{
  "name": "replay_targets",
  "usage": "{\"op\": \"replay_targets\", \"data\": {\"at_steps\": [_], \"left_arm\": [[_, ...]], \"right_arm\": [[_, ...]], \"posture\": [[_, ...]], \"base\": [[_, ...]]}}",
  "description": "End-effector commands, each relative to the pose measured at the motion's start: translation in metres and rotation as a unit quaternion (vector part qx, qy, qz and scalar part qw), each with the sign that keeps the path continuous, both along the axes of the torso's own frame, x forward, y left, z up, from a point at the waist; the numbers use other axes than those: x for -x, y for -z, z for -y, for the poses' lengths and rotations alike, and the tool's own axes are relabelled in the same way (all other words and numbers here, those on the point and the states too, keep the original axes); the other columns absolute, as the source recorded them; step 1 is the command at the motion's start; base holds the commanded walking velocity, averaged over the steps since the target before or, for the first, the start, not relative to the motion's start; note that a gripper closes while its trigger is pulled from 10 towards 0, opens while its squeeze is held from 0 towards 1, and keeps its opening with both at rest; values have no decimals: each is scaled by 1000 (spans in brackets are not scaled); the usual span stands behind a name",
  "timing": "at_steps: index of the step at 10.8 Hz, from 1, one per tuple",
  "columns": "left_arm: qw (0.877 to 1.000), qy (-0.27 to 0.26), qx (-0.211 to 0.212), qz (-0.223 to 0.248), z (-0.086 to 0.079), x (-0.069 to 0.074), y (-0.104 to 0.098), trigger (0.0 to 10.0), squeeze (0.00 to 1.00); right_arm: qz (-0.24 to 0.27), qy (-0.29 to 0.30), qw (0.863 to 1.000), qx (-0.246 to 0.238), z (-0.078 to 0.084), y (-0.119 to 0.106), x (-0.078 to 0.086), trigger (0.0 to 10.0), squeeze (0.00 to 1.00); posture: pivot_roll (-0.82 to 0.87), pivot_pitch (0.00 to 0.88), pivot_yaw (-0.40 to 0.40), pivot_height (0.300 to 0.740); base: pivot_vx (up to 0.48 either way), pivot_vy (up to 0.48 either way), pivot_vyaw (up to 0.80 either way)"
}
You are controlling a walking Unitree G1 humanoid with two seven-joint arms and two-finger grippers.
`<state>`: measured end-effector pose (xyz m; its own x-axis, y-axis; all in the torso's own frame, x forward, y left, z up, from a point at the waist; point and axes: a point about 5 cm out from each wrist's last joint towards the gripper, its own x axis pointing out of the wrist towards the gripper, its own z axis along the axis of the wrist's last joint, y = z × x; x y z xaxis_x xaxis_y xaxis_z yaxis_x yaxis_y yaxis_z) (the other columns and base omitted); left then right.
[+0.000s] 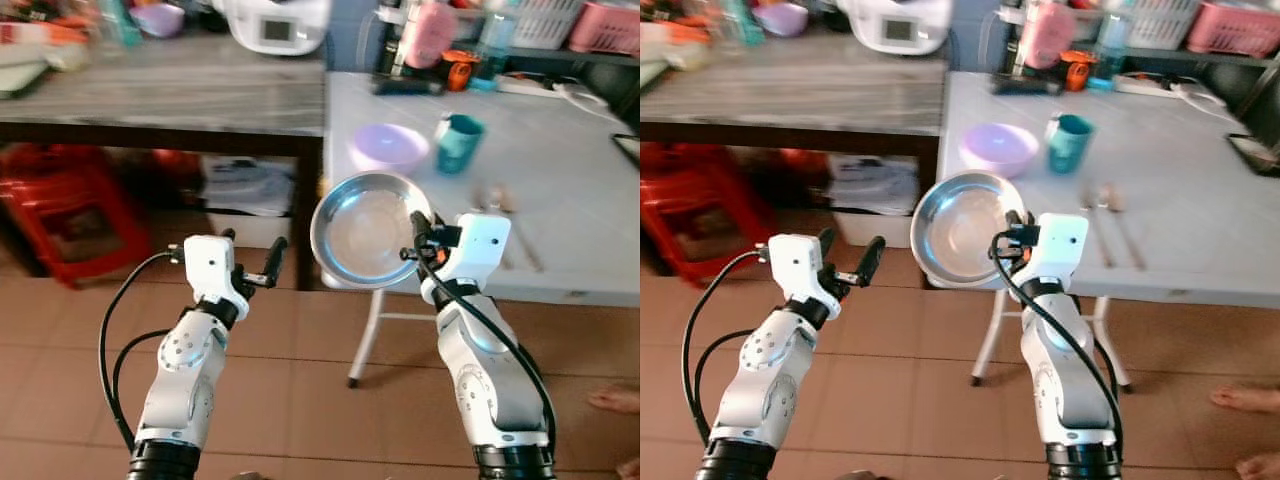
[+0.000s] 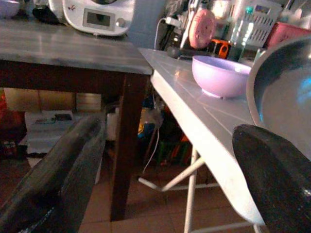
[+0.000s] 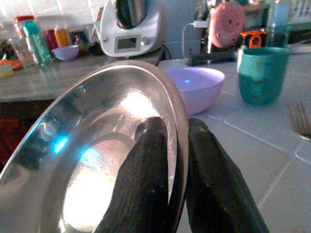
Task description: Setting the table
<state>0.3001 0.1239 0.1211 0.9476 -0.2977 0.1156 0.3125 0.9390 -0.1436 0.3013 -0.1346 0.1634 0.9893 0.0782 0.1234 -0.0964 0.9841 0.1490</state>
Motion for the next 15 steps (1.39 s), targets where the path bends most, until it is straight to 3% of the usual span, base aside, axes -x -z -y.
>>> {"op": "replay_targets", "data": {"at_steps": [1, 12, 15], "left_arm": [[1000, 7, -9, -1, 4, -1, 0, 10000, 0], [1000, -9, -23, 0, 2, -5, 1, 10000, 0], [1000, 9, -29, 5, 5, -4, 0, 10000, 0]], "right_arm": [[11, 17, 1000, -3, 7, -4, 1, 10000, 0], [20, 18, 1000, 4, 5, -4, 3, 10000, 0], [31, 16, 999, 15, 5, -6, 3, 10000, 0]], "posture": [[61, 92, -21, 740], [62, 88, -19, 740], [61, 88, -18, 740]], "base": [[0, 368, 0], [0, 379, 0], [0, 0, 0]]}}
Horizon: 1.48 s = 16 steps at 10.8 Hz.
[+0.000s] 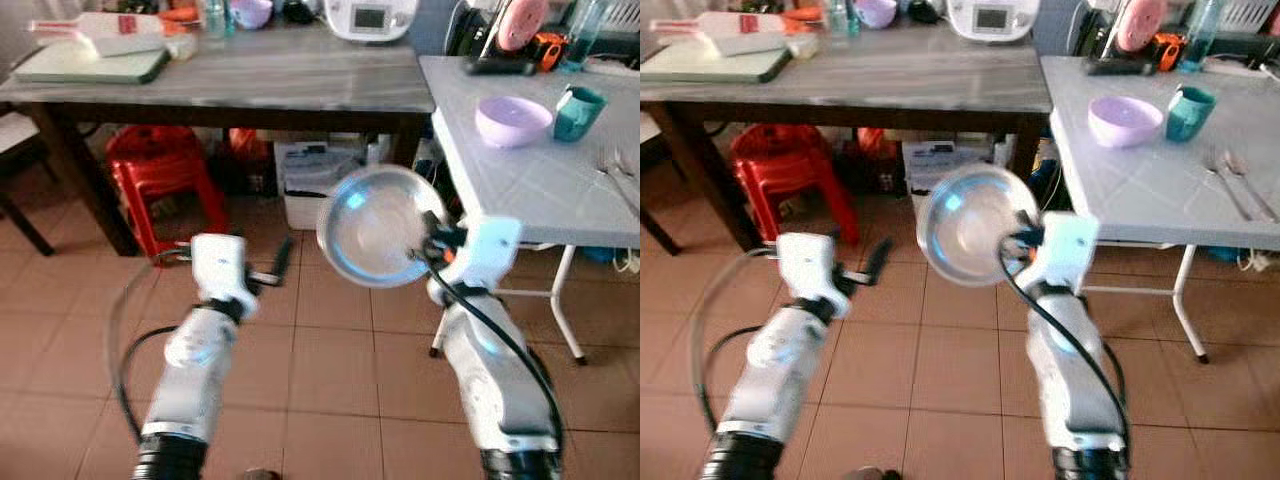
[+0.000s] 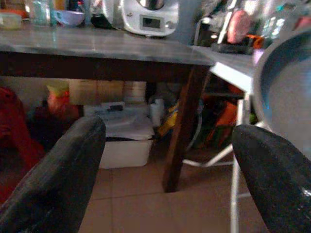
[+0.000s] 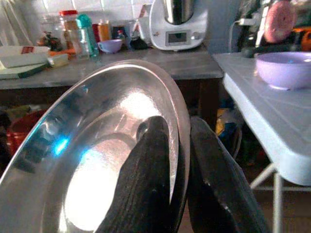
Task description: Setting the table
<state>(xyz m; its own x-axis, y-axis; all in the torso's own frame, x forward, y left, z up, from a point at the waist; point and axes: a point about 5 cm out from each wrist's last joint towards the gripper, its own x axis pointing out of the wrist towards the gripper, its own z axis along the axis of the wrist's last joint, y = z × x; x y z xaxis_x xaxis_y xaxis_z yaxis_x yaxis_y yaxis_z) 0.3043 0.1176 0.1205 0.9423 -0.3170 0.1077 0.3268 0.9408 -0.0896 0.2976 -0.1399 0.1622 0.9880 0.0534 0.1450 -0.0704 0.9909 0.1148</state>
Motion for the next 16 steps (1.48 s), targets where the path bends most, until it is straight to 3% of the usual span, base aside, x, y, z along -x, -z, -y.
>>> {"op": "replay_targets", "data": {"at_steps": [1, 7, 16], "left_arm": [[1000, 3, -4, 3, -2, 0, -2, 10000, 0], [1000, 7, -3, 2, -1, -1, -2, 10000, 0], [1000, 6, 0, -3, 1, -1, 0, 10000, 0]], "right_arm": [[22, -2, 1000, 1, -1, -9, -1, 10000, 0], [21, -2, 1000, 1, -2, -7, -1, 10000, 0], [22, -2, 1000, 4, -3, -6, 0, 10000, 0]], "posture": [[62, 84, -18, 740], [64, 78, -16, 740], [61, 84, -17, 740]], "base": [[0, 0, 0], [348, 0, 428], [398, 0, 99]]}}
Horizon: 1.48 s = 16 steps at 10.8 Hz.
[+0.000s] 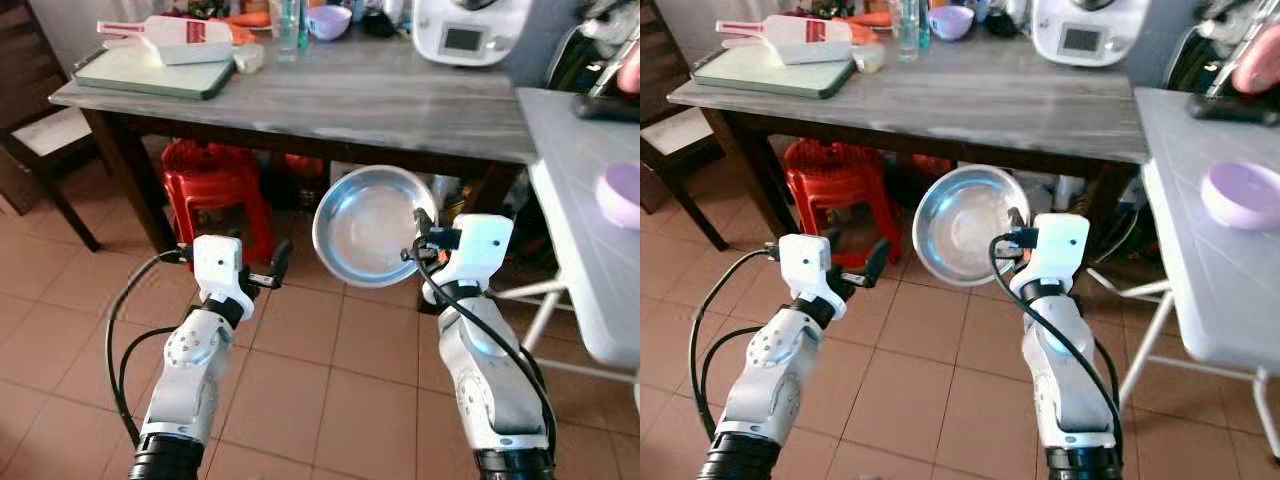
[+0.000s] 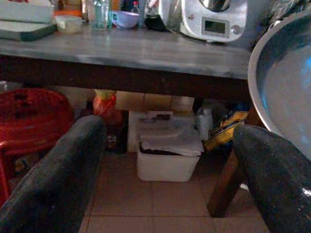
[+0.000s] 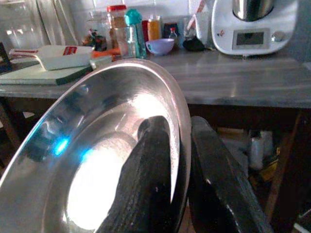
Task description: Setting the table
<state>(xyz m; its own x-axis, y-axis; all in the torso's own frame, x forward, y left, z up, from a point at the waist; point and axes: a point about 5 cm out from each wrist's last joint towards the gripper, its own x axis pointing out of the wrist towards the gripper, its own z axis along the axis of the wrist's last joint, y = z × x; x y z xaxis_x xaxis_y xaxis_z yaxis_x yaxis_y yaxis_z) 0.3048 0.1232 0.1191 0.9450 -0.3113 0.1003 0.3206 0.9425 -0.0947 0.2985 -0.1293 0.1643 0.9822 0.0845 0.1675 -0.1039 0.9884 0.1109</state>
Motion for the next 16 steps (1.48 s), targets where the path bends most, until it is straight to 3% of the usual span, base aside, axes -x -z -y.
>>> {"op": "replay_targets", "data": {"at_steps": [1, 13, 16], "left_arm": [[1000, 10, -1, 2, 7, 0, -2, 10000, 0], [1000, 21, -6, 5, 11, 1, -4, 10000, 0], [1000, 8, -24, -2, -5, 6, 1, 10000, 0]], "right_arm": [[10, 14, 1000, 2, 8, -4, 1, 10000, 0], [4, 19, 1000, -12, 11, -3, 1, 10000, 0], [4, 25, 1000, -8, 15, -2, 5, 10000, 0]], "posture": [[61, 84, -17, 740], [58, 88, -13, 740], [65, 86, -10, 740]], "base": [[379, 0, 0], [378, 0, 114], [380, 0, 0]]}}
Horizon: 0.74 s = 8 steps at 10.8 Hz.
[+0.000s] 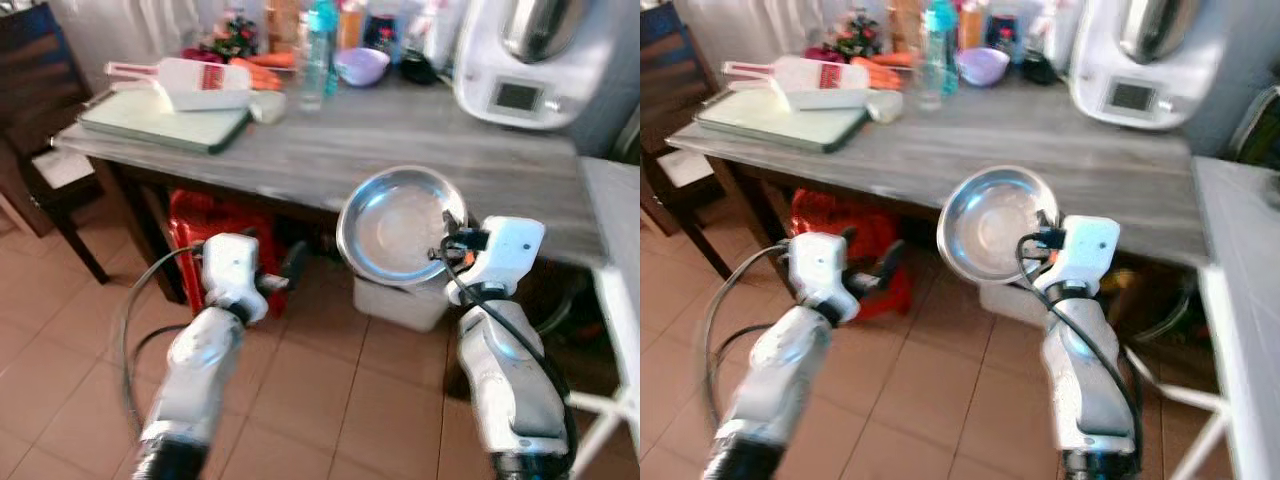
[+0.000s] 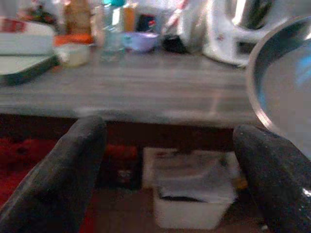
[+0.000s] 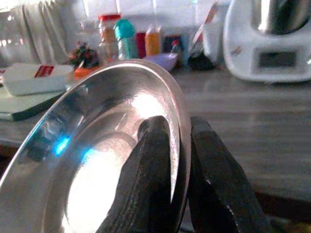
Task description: Setting the table
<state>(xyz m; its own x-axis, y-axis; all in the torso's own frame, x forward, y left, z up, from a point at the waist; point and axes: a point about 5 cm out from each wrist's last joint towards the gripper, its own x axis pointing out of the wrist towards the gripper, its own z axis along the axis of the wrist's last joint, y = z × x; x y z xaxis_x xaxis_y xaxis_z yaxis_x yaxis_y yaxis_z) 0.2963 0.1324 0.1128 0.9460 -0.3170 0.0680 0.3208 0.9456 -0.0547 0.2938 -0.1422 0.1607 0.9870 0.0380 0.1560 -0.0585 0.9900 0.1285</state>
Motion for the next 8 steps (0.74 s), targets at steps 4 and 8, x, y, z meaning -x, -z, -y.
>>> {"op": "replay_targets", "data": {"at_steps": [4, 8], "left_arm": [[999, -36, -36, -17, -34, 28, 10, 10000, 0], [999, -20, -36, -13, -24, 24, 6, 10000, 0]], "right_arm": [[-39, 6, 998, 44, 21, 21, 48, 10000, 0], [-32, 21, 999, 33, 22, 15, 40, 10000, 0]], "posture": [[117, 77, -31, 740], [111, 63, -19, 740]], "base": [[378, 0, 0], [381, 0, -317]]}}
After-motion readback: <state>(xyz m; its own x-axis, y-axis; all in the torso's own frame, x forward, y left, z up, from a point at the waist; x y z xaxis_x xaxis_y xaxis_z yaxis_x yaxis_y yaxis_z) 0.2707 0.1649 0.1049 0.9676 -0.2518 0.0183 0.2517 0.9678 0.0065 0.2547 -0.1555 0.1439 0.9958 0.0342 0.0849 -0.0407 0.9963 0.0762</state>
